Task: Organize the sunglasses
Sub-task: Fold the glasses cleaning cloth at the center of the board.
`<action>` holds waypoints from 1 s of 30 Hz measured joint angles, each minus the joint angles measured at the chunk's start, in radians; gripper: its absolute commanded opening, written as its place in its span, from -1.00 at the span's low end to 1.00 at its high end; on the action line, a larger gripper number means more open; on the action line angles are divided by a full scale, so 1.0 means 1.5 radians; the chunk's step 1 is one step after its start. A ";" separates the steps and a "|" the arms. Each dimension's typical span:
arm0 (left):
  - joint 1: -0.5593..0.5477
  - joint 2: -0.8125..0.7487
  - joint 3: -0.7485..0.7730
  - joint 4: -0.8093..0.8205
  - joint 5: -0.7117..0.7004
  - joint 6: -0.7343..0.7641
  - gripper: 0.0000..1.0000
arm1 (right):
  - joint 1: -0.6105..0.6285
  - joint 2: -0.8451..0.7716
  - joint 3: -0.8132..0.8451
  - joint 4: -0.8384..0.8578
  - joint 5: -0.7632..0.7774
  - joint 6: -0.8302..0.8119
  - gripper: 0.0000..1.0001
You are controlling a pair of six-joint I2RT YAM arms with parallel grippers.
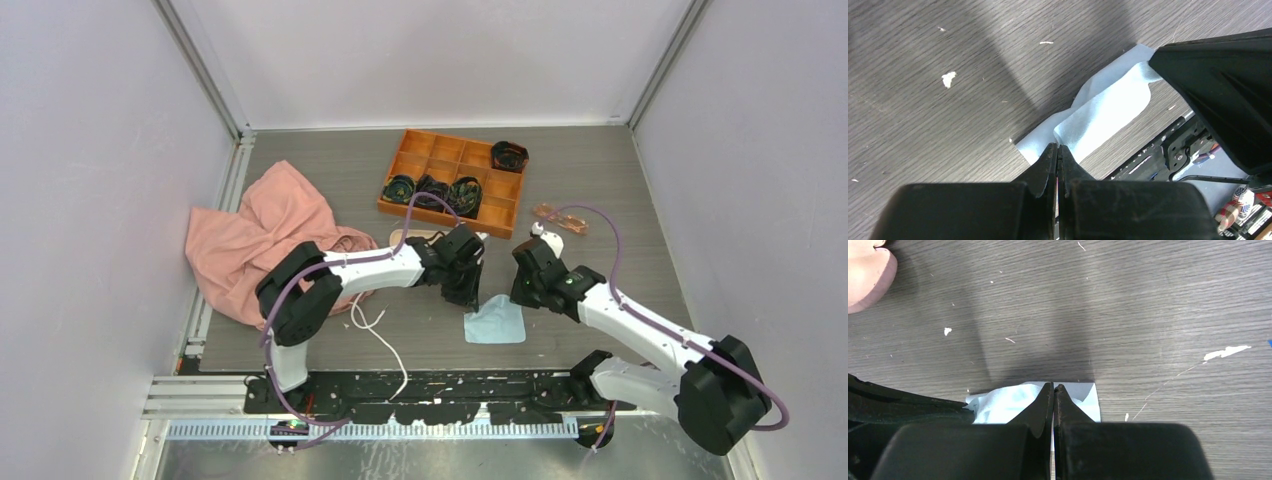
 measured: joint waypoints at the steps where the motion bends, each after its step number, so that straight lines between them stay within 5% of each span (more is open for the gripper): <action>1: 0.000 -0.004 -0.005 -0.001 0.000 0.003 -0.99 | 0.000 -0.009 -0.002 -0.005 0.000 0.000 -0.98; 30: 0.063 0.048 0.075 -0.028 0.009 0.105 -0.99 | 0.001 0.032 -0.003 0.011 0.034 0.001 -0.99</action>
